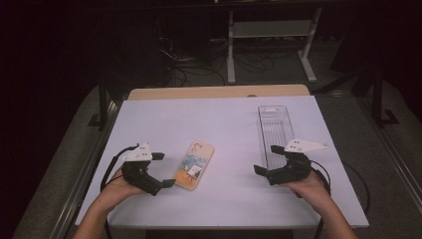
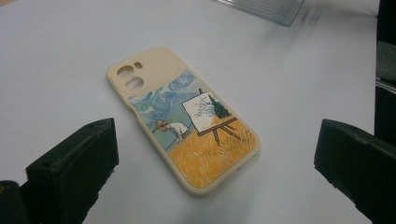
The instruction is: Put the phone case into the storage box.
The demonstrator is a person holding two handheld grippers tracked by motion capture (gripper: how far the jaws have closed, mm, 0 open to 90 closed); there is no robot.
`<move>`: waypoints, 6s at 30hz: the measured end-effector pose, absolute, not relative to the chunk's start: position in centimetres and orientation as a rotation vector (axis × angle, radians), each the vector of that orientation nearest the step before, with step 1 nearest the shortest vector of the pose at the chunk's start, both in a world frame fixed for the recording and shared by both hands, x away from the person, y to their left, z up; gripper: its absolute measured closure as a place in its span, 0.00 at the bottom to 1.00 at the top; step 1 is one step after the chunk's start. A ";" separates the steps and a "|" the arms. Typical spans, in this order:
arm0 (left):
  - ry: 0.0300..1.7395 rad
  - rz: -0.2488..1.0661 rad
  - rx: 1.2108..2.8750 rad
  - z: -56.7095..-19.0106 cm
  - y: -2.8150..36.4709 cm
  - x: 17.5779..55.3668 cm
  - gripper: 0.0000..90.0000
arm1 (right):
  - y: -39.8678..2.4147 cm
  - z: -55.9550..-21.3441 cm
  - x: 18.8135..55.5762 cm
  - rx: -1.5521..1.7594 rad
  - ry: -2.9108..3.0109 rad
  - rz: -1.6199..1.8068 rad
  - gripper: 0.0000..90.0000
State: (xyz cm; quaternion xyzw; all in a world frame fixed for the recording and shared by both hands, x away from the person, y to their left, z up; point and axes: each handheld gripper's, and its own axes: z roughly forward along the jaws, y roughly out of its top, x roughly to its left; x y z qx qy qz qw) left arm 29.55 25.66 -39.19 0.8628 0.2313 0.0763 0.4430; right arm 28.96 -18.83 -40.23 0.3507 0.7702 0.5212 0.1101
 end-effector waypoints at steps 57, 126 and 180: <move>0.507 0.141 2.151 -38.7 18.9 32.3 0.06 | -18.7 -40.2 28.9 1.023 2.264 1.516 0.01; 0.498 0.051 2.459 -43.0 16.2 31.1 1.00 | -18.7 -40.2 28.9 1.025 2.262 1.518 0.02; 0.577 0.197 2.221 -39.8 24.0 29.8 0.31 | -18.7 -40.2 28.9 1.027 2.263 1.519 0.02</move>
